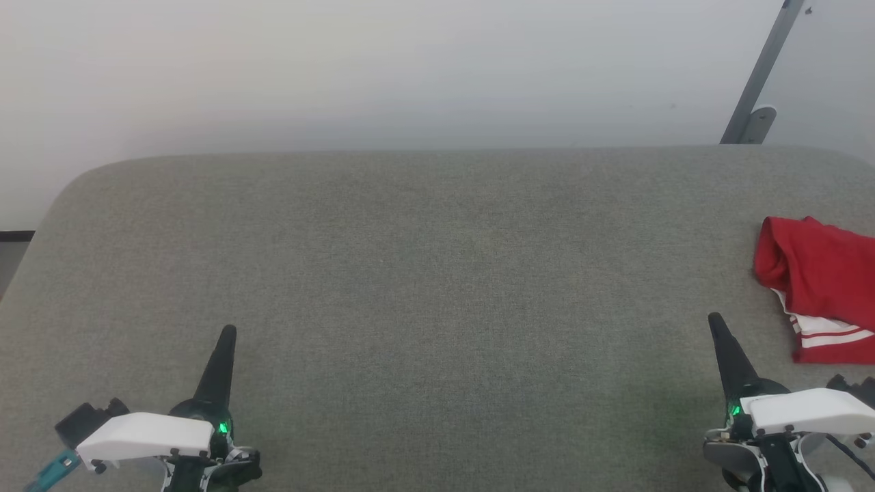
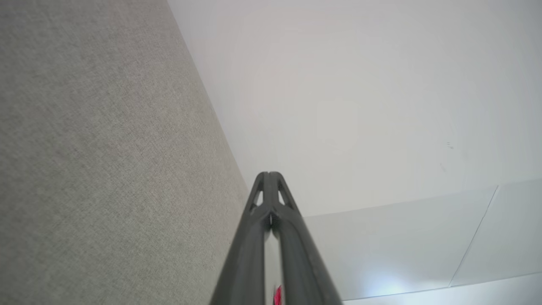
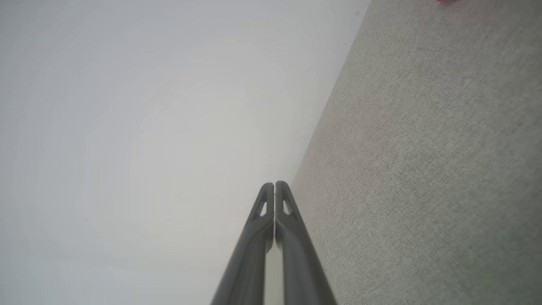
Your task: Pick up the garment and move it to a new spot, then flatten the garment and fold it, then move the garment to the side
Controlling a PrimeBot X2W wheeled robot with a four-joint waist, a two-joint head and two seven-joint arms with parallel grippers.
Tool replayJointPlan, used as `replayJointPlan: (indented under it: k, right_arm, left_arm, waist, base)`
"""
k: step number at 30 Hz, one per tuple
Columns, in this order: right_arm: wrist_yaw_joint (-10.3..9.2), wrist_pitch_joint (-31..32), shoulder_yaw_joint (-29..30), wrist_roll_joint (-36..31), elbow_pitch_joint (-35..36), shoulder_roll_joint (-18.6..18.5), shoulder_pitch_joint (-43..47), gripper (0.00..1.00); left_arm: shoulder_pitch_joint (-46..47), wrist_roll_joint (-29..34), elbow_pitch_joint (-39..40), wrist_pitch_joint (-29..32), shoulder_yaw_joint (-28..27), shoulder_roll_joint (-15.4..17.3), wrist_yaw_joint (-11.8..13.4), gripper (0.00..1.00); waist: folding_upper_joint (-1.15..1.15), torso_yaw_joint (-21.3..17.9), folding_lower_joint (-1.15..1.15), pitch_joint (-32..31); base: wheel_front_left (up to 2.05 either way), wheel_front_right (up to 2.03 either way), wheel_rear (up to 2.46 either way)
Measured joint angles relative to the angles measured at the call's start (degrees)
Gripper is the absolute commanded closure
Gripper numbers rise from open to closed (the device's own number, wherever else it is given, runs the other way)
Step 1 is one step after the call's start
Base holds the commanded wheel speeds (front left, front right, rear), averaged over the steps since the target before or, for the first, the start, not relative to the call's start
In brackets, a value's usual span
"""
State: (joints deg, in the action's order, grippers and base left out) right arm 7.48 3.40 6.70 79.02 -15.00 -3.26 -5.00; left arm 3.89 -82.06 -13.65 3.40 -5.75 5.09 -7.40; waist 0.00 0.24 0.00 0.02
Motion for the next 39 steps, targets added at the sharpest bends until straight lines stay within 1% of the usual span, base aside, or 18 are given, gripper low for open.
replayJointPlan:
  k: [31, 39]
  right_arm:
    - [0.00, 3.16, -0.10, 13.23, 0.85, 0.29, -1.01, 1.00]
    - [0.00, 3.16, -0.11, 13.26, 0.86, 0.30, -1.04, 1.00]
  left_arm:
    - [1.98, -10.23, -0.40, 3.16, -0.75, -2.26, 0.00, 1.00]
    - [1.99, -10.23, -0.41, 3.24, -0.76, -2.29, 0.00, 1.00]
  waist:
    - [0.00, -0.24, 0.00, 0.16]
    - [0.00, -0.24, 0.00, 0.16]
  base:
    - [0.00, 0.00, 0.00]
    - [0.00, 0.00, 0.00]
